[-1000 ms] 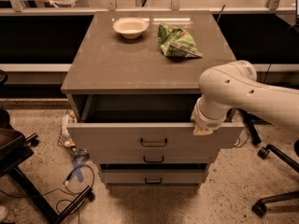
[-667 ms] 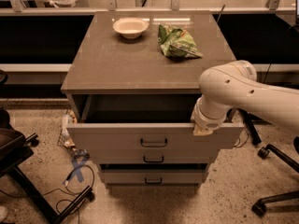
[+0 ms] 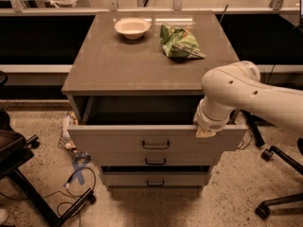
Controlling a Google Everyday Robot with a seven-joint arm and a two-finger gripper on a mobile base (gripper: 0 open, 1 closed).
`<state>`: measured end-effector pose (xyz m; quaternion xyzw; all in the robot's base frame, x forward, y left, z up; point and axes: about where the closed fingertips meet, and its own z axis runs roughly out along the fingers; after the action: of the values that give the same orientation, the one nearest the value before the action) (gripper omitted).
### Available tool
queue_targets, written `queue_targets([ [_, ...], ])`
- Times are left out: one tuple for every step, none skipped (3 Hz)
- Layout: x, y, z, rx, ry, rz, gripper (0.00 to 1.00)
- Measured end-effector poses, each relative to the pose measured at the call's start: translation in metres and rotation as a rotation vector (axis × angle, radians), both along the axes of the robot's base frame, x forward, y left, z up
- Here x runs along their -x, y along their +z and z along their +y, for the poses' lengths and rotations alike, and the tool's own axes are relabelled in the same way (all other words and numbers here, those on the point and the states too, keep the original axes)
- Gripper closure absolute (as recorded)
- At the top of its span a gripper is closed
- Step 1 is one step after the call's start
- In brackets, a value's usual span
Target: Open top drawer
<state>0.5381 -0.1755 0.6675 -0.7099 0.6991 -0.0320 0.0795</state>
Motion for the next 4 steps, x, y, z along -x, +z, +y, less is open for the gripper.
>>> queue_targets([
  [0.0001,0.0,0.0,0.0,0.0,0.0,1.0],
  [0.0001,0.0,0.0,0.0,0.0,0.0,1.0],
  [0.0002,0.0,0.0,0.0,0.0,0.0,1.0],
  [0.0002,0.0,0.0,0.0,0.0,0.001,0.84],
])
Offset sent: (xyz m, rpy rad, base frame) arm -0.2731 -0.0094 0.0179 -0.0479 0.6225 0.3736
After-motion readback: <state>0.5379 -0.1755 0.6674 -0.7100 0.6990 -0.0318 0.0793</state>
